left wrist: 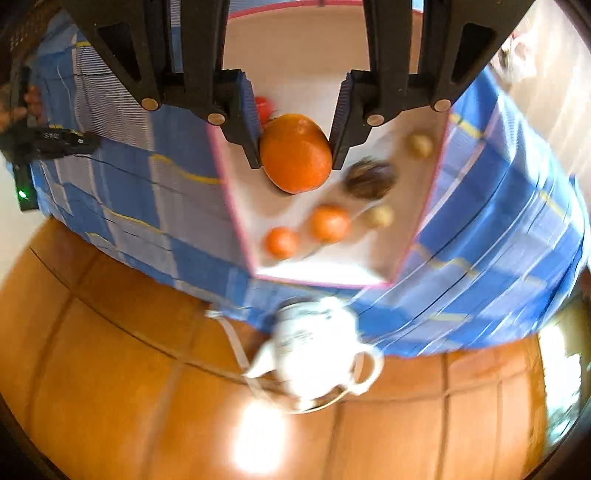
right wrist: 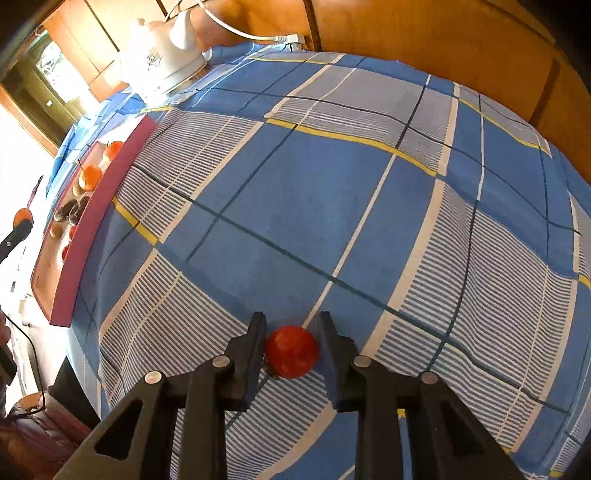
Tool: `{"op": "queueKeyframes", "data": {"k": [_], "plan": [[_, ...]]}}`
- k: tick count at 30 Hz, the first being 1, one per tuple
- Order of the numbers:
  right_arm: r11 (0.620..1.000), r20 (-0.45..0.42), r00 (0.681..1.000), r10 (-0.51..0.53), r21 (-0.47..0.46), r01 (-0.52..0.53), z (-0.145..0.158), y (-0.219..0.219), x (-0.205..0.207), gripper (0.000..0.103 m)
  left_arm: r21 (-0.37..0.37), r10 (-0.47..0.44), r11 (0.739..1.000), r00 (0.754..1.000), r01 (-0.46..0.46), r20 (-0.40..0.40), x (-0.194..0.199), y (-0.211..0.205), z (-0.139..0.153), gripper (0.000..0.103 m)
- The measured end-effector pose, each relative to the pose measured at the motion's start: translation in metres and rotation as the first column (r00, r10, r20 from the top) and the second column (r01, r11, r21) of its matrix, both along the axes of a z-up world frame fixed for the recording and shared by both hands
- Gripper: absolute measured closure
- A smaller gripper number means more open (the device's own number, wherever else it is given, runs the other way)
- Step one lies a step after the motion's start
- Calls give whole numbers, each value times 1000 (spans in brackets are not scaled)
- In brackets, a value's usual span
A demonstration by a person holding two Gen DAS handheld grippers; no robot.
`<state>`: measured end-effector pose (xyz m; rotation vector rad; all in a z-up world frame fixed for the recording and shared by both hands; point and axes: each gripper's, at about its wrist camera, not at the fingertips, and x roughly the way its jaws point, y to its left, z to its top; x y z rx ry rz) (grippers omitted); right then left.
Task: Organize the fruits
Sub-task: 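Carry the mandarin into the tray and open the left tool while right tool grasps the tomato, then pull the left tool back while right tool lifts the tomato toward the tray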
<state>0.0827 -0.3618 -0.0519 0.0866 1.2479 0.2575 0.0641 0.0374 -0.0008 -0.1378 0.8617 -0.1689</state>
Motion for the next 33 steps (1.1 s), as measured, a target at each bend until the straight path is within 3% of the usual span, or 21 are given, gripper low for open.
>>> {"op": "queueKeyframes", "data": {"k": [5, 11, 18, 24, 33], "plan": [[999, 20, 1000, 10, -37, -9, 0, 4, -2, 76, -5, 50, 999, 997, -51, -61, 0, 22, -21, 67], [999, 32, 999, 13, -40, -12, 1, 4, -4, 76, 15, 50, 999, 996, -49, -73, 10, 13, -35, 67], [998, 43, 999, 27, -53, -24, 2, 5, -7, 76, 54, 50, 997, 997, -46, -65, 17, 6, -37, 66], [997, 49, 998, 32, -65, -29, 3, 9, -7, 76, 119, 101, 988, 994, -97, -28, 8, 6, -26, 64], [996, 55, 998, 37, -85, -32, 2, 13, -11, 76, 128, 143, 982, 989, -139, -27, 2, 6, -14, 61]]}}
